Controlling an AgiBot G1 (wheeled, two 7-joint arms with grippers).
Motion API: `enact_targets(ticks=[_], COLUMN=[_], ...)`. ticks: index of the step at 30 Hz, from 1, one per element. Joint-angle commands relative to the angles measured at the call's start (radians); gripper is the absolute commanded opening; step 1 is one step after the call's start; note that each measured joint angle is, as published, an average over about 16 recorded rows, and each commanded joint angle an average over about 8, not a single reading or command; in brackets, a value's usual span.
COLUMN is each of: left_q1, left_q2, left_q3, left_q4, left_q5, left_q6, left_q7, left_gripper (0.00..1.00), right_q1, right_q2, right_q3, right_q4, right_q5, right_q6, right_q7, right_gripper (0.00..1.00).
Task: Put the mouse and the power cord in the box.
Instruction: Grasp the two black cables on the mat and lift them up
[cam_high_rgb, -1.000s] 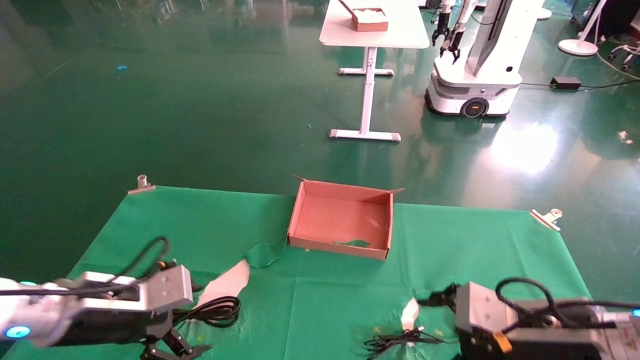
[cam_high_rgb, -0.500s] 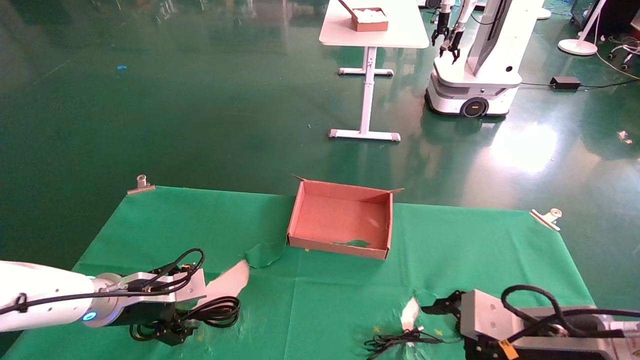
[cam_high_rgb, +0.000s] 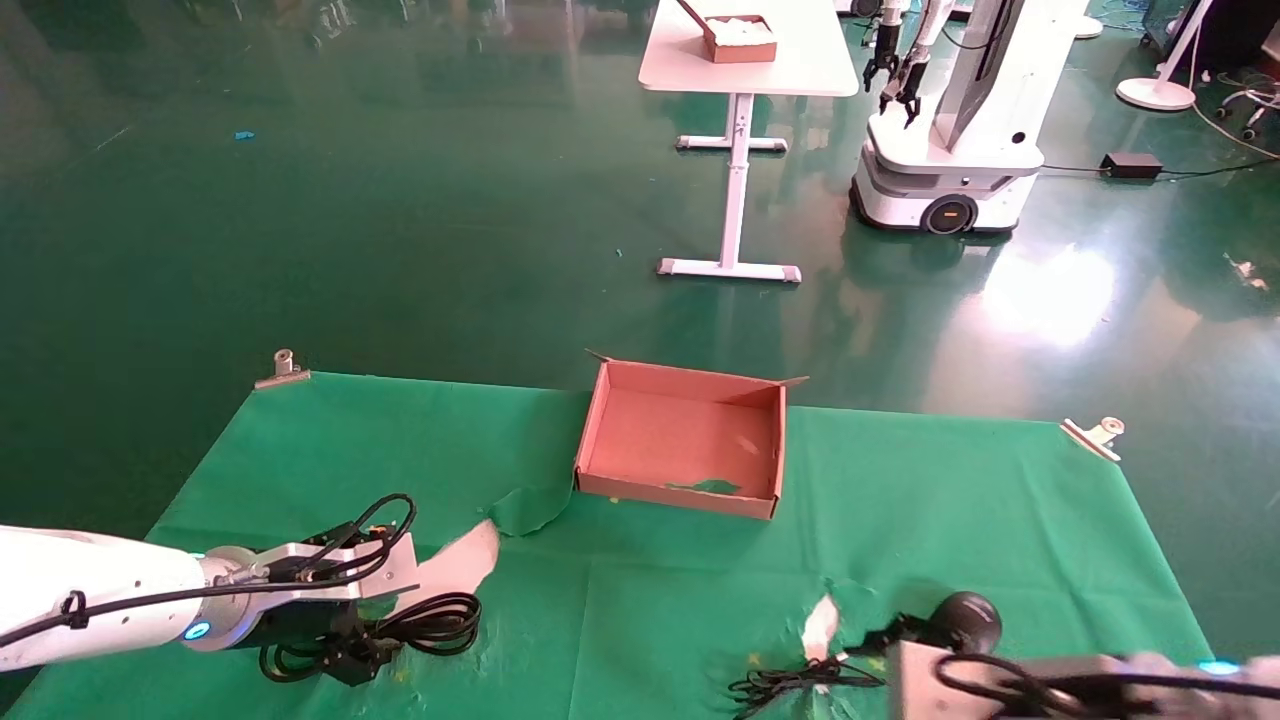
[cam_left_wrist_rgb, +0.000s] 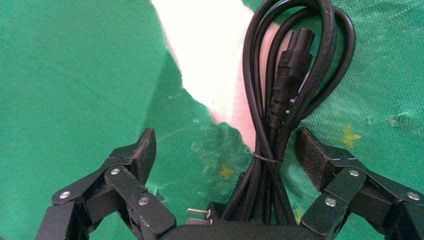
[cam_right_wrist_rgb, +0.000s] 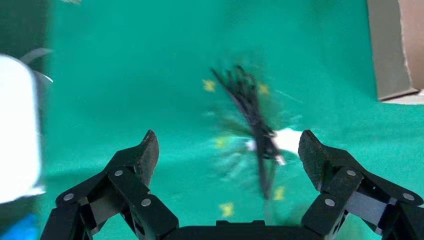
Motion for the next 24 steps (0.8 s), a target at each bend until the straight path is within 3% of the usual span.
enact_targets(ticks=[1,14,15,19,20,22,23,24], left_q1=[0.001,0.002,0.002,0.002,0.002,0.002,0.002,0.002], left_q2=[-0.001,-0.002,-0.002,-0.001,-0.001,-0.001,-0.001,-0.001], left_q3=[0.0,0.0,0.0,0.001,0.001,0.001,0.001,0.001], left_q4=[-0.003,-0.007,-0.007,-0.007,-0.007,-0.007,-0.007,-0.007], left_q5=[0.001,0.003,0.003,0.004,0.004,0.004,0.005,0.005], left_q6=[0.0,0.001,0.001,0.0,0.0,0.0,0.0,-0.001], left_q7=[-0.003,-0.007,-0.007,-0.007,-0.007,-0.007,-0.007,-0.008], left_gripper=[1.0,1.0,0.94,0.44,0.31,0.06,0.0,0.0], right_q1=[0.009,0.132,0.139,0.159,0.162,0.167,0.168,0.169], right_q2=[-0.031,-0.254,-0.264,-0.292,-0.296,-0.3,-0.302,-0.303], right_q3=[-0.024,-0.101,-0.105,-0.118,-0.12,-0.121,-0.122,-0.123], right_q4=[-0.005,-0.309,-0.331,-0.392,-0.402,-0.414,-0.417,-0.42], right_q5=[-0.065,-0.231,-0.236,-0.253,-0.254,-0.255,-0.256,-0.256], right_q6=[0.02,0.087,0.086,0.08,0.078,0.074,0.073,0.072], right_q7=[-0.003,-0.022,-0.027,-0.041,-0.043,-0.047,-0.048,-0.049], right_gripper=[1.0,1.0,1.0,1.0,0.93,0.68,0.55,0.43])
